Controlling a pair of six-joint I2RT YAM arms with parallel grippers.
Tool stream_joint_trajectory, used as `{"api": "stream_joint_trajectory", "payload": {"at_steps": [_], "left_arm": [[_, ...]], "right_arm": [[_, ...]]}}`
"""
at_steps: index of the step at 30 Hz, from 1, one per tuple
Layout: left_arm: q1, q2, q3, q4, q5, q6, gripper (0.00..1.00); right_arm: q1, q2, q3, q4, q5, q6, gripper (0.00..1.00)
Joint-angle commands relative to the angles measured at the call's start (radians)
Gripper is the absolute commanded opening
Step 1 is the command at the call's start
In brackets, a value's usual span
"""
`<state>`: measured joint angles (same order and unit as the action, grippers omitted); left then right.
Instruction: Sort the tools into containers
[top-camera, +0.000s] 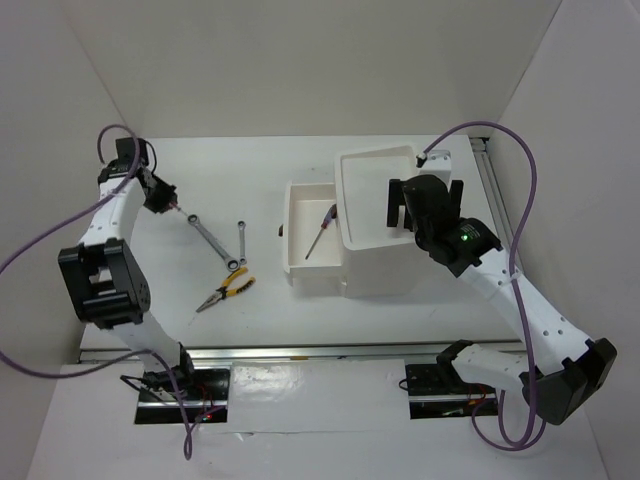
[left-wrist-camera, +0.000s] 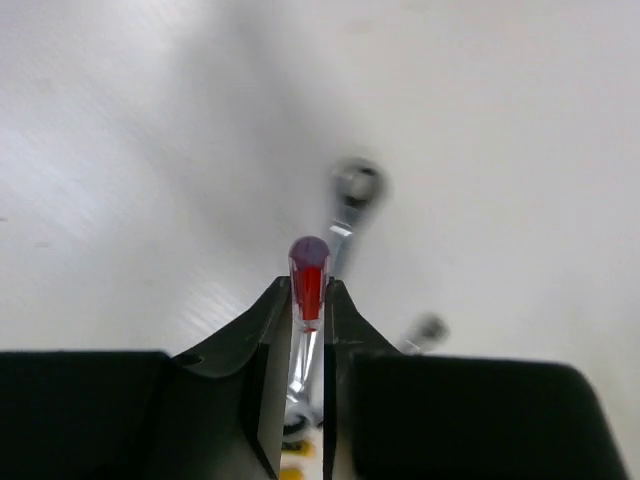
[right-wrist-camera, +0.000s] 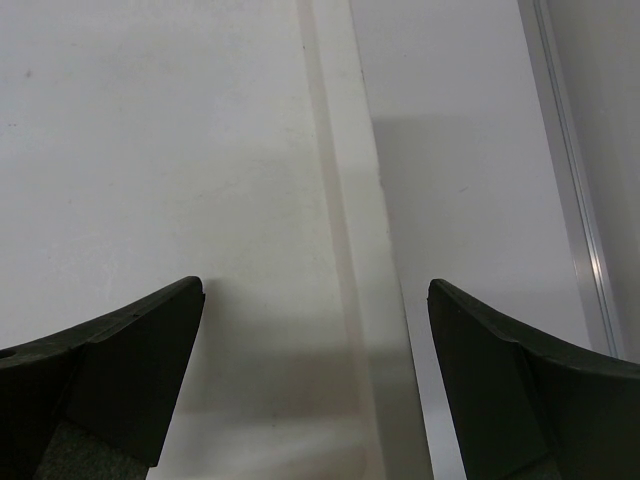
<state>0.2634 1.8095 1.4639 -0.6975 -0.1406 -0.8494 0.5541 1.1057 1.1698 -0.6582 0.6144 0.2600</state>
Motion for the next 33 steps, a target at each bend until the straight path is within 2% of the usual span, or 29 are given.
{"api": "stream_joint_trajectory", "payload": {"at_steps": [1,6,7,8,11,17,23,25,26,29,30,33], "left_arm": [[-0.058,-0.208,0.003,0.219,0.171,0.055,0.00],[-0.167,-0.383,-0.025,0.403,0.396,0.112,0.00],[-0.177,-0.421,-0.040,0.487,0.450,0.101,0.00],[-0.200,-0.433,-0.066,0.516,0.543,0.090,0.00],[-0.249,-0.452,-0.111,0.623,0.637,0.081,0.00],[-0.416,-0.428,-0.182,0.800,0.628,0.092,0.00],[-0.519,-0.310,-0.119,0.744,0.569,0.148,0.00],[-0.541,-0.283,-0.106,0.724,0.520,0.148,0.08],[-0.556,-0.270,-0.106,0.724,0.519,0.162,0.25],[-0.584,-0.227,-0.106,0.678,0.483,0.177,0.58],[-0.593,-0.217,-0.106,0.678,0.464,0.177,0.72],[-0.615,-0.203,-0.106,0.653,0.464,0.191,0.78]], "right_arm": [[0.009,-0.024,0.008,0.006,0.037,-0.001,1.00],[0.009,-0.015,0.046,0.006,0.048,0.008,1.00],[0.009,-0.015,0.056,-0.004,0.048,0.008,1.00],[0.009,-0.006,0.070,-0.004,0.057,0.008,1.00],[0.009,-0.006,0.079,-0.004,0.058,0.008,1.00],[0.009,0.003,0.088,-0.024,0.068,0.019,1.00],[0.009,0.003,0.064,-0.024,0.077,0.019,1.00],[0.009,-0.006,0.064,-0.024,0.077,0.019,1.00],[0.009,-0.006,0.054,-0.024,0.077,0.019,1.00],[0.009,-0.006,0.054,-0.024,0.077,0.019,1.00],[0.009,-0.006,0.054,-0.024,0.077,0.019,1.00],[0.009,0.006,0.054,-0.024,0.077,0.010,1.00]]}}
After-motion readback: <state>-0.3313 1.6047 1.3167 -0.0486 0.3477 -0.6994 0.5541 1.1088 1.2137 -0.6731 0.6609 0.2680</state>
